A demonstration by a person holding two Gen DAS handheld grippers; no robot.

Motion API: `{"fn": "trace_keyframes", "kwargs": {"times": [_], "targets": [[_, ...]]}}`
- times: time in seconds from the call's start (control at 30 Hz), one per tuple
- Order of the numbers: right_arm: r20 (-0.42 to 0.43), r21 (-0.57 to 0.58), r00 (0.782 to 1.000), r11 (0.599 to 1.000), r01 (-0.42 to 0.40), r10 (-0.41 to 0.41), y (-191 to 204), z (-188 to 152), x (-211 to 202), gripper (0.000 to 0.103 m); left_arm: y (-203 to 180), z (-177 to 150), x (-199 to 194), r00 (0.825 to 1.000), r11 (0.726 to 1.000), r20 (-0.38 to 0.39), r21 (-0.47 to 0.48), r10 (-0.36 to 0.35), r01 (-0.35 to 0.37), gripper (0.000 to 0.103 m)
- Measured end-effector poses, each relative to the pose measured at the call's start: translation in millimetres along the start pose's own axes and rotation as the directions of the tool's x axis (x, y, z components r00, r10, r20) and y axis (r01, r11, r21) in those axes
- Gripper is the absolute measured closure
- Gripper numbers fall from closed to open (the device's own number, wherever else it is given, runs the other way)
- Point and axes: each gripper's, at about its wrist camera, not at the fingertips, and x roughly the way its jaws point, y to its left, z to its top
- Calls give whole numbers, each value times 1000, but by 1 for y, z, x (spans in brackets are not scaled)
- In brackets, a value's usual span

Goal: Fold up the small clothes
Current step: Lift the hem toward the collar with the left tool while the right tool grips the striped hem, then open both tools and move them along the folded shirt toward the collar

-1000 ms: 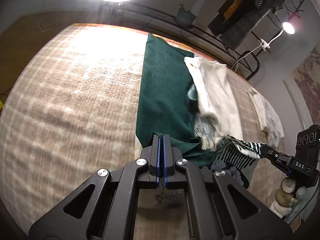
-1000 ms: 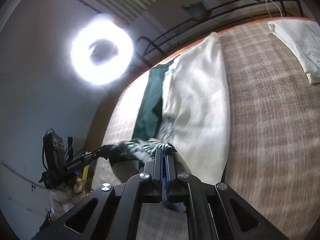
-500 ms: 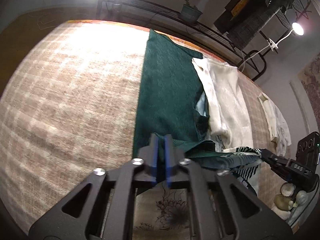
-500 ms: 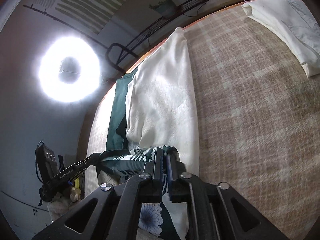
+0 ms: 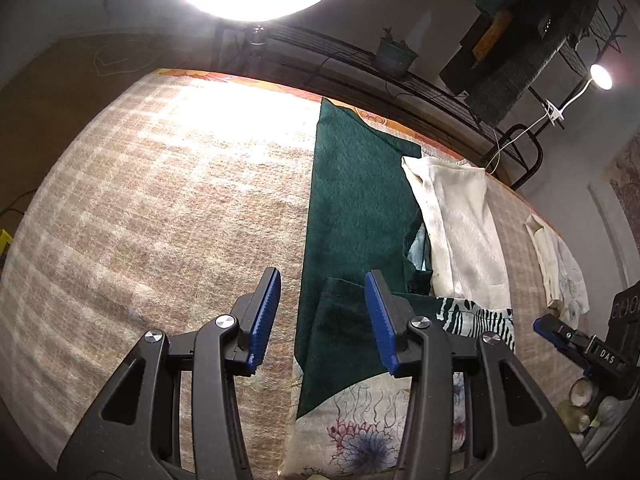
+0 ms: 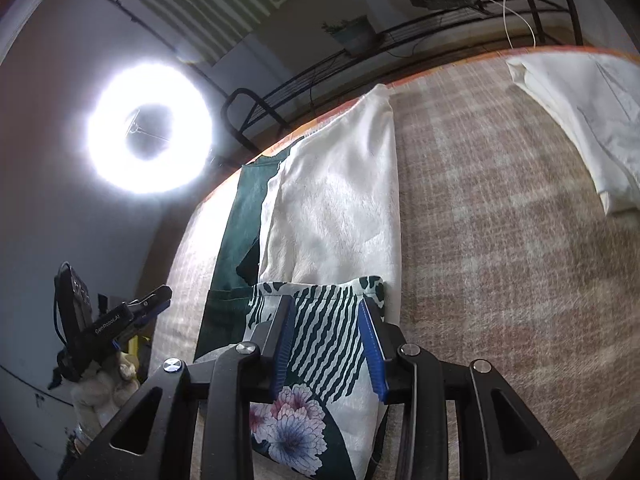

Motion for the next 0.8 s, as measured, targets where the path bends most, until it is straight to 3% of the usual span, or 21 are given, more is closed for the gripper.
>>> {"fn": "trace_keyframes", "kwargs": {"times": [0.33, 0.53, 0.8], "targets": [[15, -121, 997, 990, 76, -75, 5, 39, 15, 63, -2, 37, 27, 1000, 1000, 16, 25, -10, 10, 59], [19, -259, 986, 952, 163, -164, 8, 76, 41, 62, -12, 72, 69, 999, 993, 5, 110, 34, -34, 58], [35, -216, 984, 960, 180, -177, -19, 133, 70, 62, -5, 118, 115, 1000, 997, 2, 75, 9, -9, 58]]}}
